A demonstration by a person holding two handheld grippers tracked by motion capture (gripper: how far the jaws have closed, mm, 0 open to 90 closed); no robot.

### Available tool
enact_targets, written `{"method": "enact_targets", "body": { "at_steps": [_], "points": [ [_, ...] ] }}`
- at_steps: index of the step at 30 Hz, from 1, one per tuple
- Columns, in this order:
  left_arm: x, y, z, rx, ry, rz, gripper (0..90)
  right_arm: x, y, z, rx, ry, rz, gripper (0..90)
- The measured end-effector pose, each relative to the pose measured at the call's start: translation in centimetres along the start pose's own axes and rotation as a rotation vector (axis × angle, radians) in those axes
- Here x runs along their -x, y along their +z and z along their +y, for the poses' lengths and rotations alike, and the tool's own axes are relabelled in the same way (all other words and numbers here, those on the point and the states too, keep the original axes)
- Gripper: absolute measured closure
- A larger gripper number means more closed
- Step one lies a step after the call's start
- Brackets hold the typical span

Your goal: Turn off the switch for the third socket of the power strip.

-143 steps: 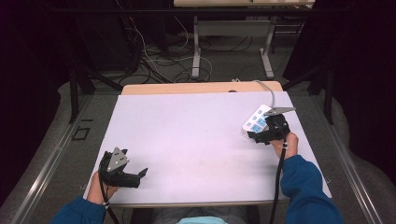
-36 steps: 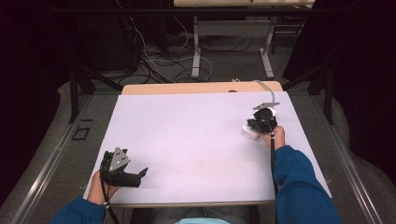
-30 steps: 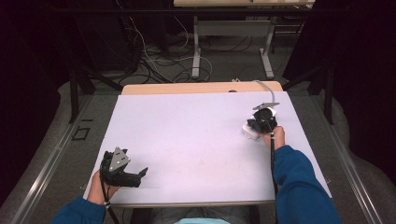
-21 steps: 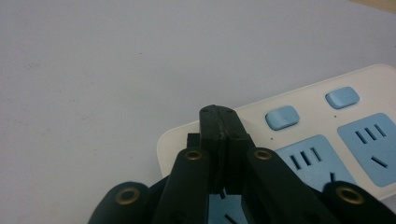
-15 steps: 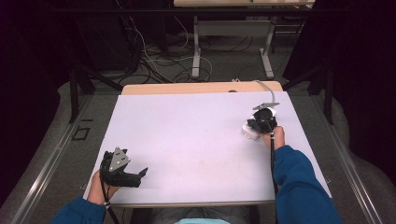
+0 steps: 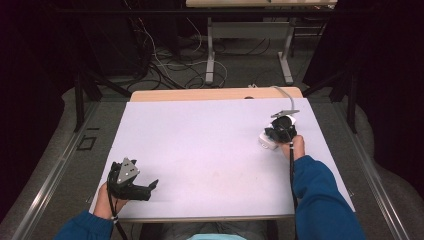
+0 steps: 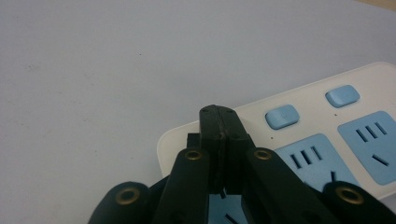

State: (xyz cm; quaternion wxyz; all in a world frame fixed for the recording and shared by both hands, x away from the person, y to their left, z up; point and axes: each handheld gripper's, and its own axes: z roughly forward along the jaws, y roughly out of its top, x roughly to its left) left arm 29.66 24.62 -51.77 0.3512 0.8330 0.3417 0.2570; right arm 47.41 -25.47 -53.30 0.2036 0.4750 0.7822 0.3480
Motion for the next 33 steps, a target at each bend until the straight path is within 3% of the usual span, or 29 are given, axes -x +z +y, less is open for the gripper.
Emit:
{"method": "enact_targets", "body": {
  "at_steps": [33],
  "points": [
    [0.02,0.04,-0.01,0.003,0.000,0.001,1.0,-0.05,0.01,-0.02,-0.001,0.016,-0.006,90.0]
  ]
}}
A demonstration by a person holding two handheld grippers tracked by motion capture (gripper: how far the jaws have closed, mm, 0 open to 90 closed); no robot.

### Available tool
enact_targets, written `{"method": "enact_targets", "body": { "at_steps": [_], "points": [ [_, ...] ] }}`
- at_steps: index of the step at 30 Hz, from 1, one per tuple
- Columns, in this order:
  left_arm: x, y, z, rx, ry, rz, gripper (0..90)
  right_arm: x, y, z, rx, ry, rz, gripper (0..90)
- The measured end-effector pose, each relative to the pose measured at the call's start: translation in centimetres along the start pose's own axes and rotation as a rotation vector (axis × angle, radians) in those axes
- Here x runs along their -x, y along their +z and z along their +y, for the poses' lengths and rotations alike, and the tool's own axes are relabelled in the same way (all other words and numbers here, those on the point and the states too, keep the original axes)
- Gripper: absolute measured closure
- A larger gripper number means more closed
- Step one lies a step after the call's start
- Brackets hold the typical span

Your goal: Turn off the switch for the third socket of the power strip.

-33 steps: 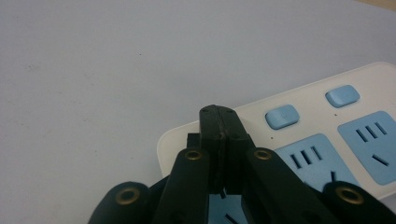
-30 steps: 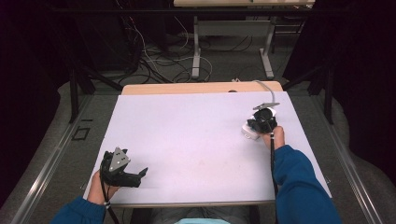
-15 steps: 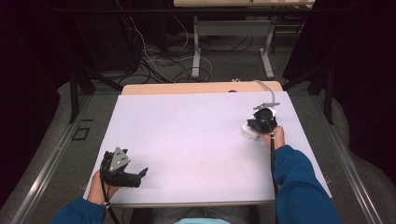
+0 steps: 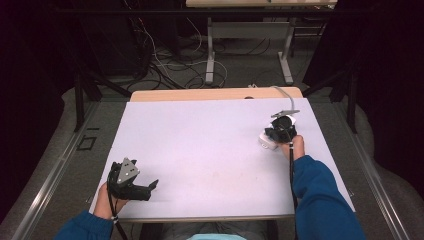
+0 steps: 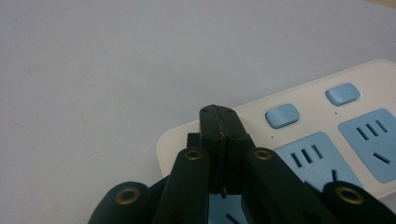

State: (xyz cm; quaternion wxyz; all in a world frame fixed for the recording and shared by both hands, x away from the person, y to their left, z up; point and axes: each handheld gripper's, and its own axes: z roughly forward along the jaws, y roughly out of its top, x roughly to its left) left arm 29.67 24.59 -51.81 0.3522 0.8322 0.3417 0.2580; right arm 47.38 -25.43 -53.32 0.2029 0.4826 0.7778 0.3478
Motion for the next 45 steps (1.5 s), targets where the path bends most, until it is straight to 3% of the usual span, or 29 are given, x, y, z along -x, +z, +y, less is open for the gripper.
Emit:
{"method": "enact_targets", "body": {
  "at_steps": [22,38,41,45],
  "points": [
    [0.03,-0.02,0.02,-0.001,0.001,-0.004,1.1,0.05,0.04,-0.05,0.000,0.006,0.004,90.0],
    [-0.02,-0.03,0.01,-0.002,0.003,-0.003,1.1,0.16,0.04,-0.17,0.006,-0.015,0.004,90.0],
    [0.02,-0.02,0.01,0.000,-0.004,-0.008,1.1,-0.09,0.05,-0.10,0.003,0.003,-0.005,90.0],
    [-0.01,-0.04,0.02,-0.001,0.003,-0.002,1.0,-0.24,0.07,-0.12,0.000,-0.015,0.019,90.0]
  ]
}}
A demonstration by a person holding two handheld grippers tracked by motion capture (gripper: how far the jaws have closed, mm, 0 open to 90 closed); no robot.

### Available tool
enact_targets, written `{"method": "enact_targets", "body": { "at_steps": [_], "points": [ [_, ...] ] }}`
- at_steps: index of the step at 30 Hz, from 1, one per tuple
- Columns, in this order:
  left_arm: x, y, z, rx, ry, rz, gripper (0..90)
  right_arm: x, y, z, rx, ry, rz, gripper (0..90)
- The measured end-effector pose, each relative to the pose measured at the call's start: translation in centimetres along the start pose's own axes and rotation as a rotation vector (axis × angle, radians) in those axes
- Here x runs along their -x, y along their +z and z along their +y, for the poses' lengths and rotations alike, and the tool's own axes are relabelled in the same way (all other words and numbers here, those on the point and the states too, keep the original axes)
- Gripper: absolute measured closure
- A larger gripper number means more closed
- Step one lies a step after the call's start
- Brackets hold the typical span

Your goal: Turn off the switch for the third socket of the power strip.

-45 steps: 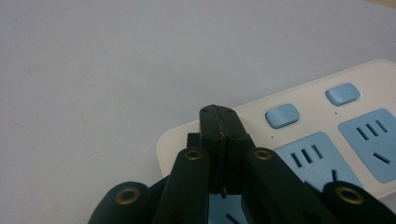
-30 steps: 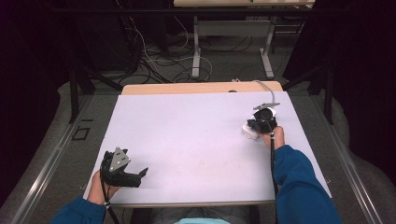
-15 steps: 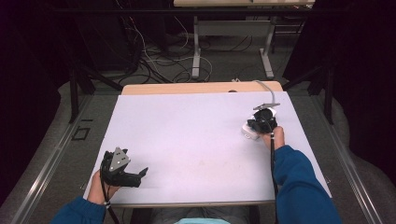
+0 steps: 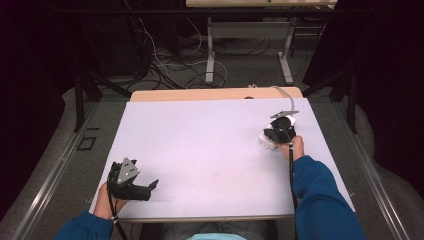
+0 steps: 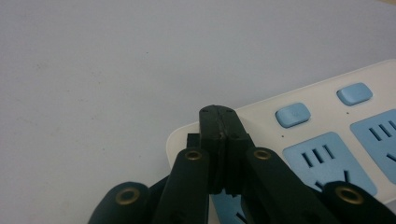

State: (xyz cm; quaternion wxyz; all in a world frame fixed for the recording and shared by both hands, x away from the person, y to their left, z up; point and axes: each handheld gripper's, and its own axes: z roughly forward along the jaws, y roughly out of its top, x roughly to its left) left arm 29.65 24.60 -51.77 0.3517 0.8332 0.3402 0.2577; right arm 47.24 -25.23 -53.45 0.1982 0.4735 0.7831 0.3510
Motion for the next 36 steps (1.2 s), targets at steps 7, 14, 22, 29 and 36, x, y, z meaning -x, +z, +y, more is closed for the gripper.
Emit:
{"method": "enact_targets", "body": {
  "at_steps": [7,14,22,29,36],
  "points": [
    [-0.02,0.01,0.01,0.000,0.003,0.001,1.1,-0.22,0.05,0.10,-0.006,-0.018,-0.016,90.0],
    [0.03,0.00,0.01,0.001,0.002,0.000,1.1,-0.43,0.11,0.16,-0.003,-0.007,-0.025,90.0],
    [0.04,0.00,-0.01,0.001,0.000,-0.001,1.1,-0.42,0.10,0.17,-0.007,-0.015,-0.024,90.0],
    [0.10,0.09,-0.04,0.003,-0.006,-0.003,1.1,-0.39,0.11,0.14,-0.002,-0.005,-0.023,90.0],
    [0.08,0.06,-0.03,0.000,-0.004,-0.005,1.1,-0.29,0.07,0.14,-0.006,-0.015,-0.018,90.0]
  ]
}}
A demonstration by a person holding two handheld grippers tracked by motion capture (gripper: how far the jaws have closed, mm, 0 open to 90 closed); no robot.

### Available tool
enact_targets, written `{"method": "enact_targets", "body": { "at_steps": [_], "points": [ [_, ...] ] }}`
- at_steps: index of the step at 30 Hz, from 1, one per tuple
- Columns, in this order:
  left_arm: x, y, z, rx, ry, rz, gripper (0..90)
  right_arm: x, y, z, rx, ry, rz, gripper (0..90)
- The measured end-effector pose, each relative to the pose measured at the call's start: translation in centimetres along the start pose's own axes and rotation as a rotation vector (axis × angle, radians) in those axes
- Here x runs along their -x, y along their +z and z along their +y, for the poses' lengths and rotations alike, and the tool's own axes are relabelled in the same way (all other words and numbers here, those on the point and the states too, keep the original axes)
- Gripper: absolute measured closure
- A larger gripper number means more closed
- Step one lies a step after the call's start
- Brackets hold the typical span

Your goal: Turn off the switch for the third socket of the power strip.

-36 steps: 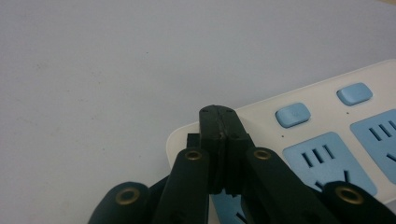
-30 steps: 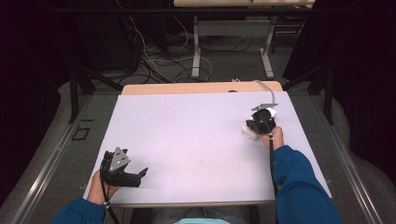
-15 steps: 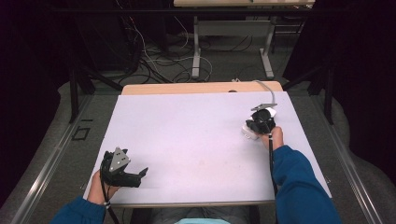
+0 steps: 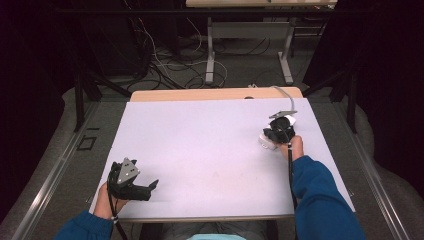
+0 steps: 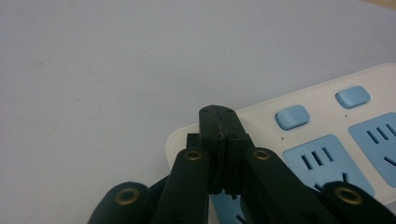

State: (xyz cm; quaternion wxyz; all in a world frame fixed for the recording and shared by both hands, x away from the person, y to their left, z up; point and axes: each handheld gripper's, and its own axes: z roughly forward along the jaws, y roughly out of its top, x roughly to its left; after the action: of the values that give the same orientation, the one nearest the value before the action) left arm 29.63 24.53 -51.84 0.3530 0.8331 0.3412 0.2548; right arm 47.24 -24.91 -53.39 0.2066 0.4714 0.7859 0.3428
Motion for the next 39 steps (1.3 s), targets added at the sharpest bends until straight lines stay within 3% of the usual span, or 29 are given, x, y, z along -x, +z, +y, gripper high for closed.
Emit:
{"method": "enact_targets", "body": {
  "at_steps": [29,36,39],
  "points": [
    [0.0,-0.1,0.0,0.001,0.010,0.008,1.1,-0.1,-0.3,0.1,0.019,-0.010,-0.010,90.0],
    [-0.1,-0.1,0.0,0.003,0.004,0.006,1.1,-0.1,-0.8,0.2,0.036,-0.015,-0.012,86.7],
    [0.0,-0.1,0.0,0.004,0.006,0.003,1.1,-0.2,-1.4,0.3,0.047,-0.025,-0.010,79.3]
  ]
}}
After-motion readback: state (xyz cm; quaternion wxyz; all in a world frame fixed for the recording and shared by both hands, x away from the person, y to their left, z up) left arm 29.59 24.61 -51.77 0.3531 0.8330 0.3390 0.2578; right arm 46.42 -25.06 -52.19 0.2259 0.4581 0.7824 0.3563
